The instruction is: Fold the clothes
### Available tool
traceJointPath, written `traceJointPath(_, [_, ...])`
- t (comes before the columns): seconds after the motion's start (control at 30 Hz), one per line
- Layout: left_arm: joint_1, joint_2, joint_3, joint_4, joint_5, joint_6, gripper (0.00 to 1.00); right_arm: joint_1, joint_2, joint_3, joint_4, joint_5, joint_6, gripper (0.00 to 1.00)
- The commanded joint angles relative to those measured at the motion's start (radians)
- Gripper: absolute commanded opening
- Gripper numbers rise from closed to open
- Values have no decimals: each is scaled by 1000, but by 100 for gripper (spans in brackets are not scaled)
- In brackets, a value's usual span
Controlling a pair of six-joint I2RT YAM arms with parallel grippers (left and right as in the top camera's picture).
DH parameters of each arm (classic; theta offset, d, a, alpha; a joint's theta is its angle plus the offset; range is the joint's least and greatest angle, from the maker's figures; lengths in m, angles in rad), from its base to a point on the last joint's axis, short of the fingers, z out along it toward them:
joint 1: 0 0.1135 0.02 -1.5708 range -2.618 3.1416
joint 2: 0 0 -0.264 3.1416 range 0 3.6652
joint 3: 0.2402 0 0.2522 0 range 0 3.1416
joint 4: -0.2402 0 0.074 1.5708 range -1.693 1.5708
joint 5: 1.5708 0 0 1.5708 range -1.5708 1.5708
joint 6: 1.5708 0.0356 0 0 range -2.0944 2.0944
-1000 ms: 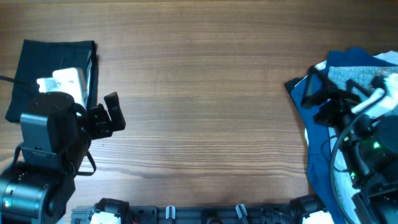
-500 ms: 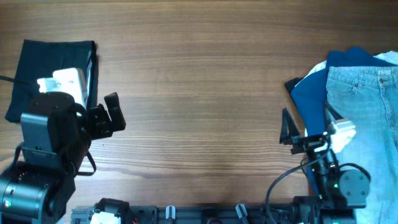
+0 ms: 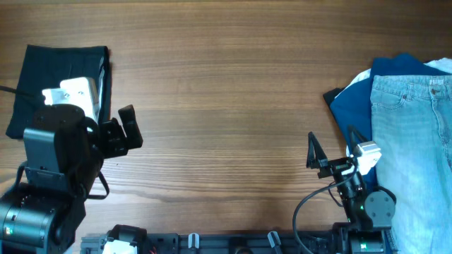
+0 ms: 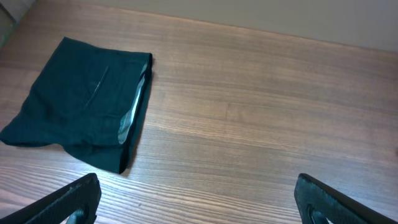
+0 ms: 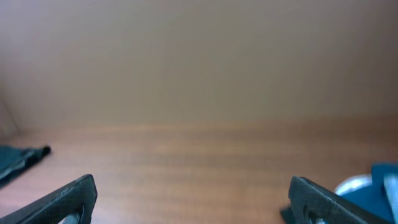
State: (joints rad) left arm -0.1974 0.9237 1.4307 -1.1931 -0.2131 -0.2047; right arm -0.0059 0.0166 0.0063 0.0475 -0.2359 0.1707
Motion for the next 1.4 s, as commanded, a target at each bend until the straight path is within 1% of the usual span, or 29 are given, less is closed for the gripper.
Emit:
traceJointPath(0.0, [-3, -5, -3, 3, -13, -13, 100, -5, -6, -1, -26, -13, 15, 100])
traceJointPath(0.63, [-2, -7, -4, -8, -13, -13, 100, -5, 6, -1, -26, -13, 15, 100])
traceJointPath(0.67, [5, -19, -5, -26, -14, -9, 100, -5, 6, -1, -26, -13, 15, 100])
traceJointPath(0.7, [24, -27, -10, -2, -15, -13, 100, -5, 6, -1, -27, -13, 15, 100])
traceJointPath(0.77, [75, -57, -42, 87, -8, -17, 100, -5, 6, -1, -26, -13, 15, 100])
traceJointPath(0.83, [153, -130, -157, 281, 34, -17, 100, -5, 6, -1, -26, -13, 15, 100])
traceJointPath(0.87, [172, -164, -212, 356, 45, -17, 100, -5, 6, -1, -26, -13, 15, 100])
traceJointPath(0.9, [186, -201, -277, 431, 51, -17, 100, -5, 6, -1, -26, -13, 15, 100])
traceJointPath(0.93, [201, -260, -386, 537, 60, -17, 100, -5, 6, -1, -26, -13, 15, 100])
traceJointPath(1.03, [217, -391, -599, 739, 60, -17, 100, -5, 6, -1, -26, -13, 15, 100])
traceJointPath(1.1, [217, -509, -779, 891, 67, -17, 100, -5, 6, -1, -26, -13, 15, 100])
traceJointPath(1.17, [217, -607, -916, 980, 66, -25, 100, -5, 6, -1, -27, -13, 15, 100])
traceJointPath(1.27, [221, -693, -1038, 1056, 67, -44, 100, -5, 6, -1, -26, -13, 15, 100])
traceJointPath(1.37, [253, -779, -1188, 1199, 66, -92, 100, -5, 6, -1, -27, -13, 15, 100])
